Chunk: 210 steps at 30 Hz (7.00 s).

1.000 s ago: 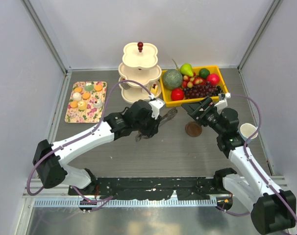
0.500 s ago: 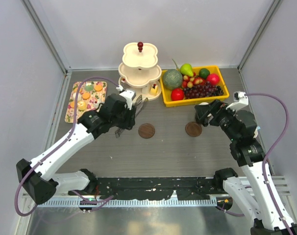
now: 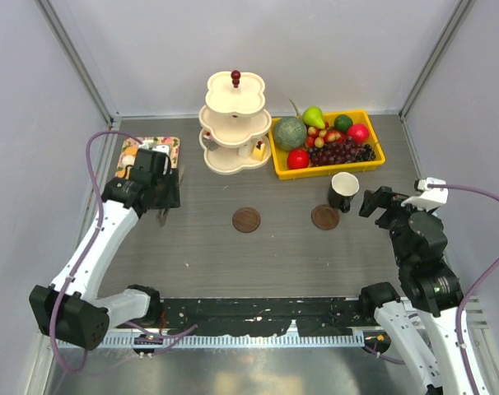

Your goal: Serve the afternoon tea

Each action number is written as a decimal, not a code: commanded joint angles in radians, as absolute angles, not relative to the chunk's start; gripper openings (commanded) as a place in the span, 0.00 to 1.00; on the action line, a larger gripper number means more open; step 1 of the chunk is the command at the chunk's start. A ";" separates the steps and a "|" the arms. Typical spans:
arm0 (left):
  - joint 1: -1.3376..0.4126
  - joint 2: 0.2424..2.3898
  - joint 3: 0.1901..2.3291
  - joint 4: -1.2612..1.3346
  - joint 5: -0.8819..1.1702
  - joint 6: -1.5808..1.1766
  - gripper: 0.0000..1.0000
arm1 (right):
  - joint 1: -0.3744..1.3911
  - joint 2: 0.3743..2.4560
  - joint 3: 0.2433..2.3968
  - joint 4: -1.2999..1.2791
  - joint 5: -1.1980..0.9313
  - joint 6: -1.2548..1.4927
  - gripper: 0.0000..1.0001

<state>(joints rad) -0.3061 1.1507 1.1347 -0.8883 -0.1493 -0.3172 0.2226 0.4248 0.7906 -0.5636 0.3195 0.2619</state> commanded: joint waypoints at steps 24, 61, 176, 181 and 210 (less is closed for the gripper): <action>-0.005 1.549 1.382 -0.835 -0.012 -0.290 0.52 | 0.299 0.167 0.607 -0.419 0.500 0.163 0.96; 0.031 1.664 1.405 -0.857 0.026 -0.293 0.54 | 0.299 0.175 0.603 -0.407 0.433 0.150 0.97; -0.101 1.410 1.419 -0.735 0.123 -0.315 0.43 | 0.298 0.176 0.607 -0.414 0.419 0.144 0.97; -0.022 1.322 1.313 -0.791 0.087 -0.291 0.43 | 0.299 0.175 0.609 -0.416 0.407 0.147 0.97; 0.133 1.388 1.246 -0.856 -0.087 -0.268 0.54 | 0.299 0.175 0.606 -0.410 0.384 0.150 0.97</action>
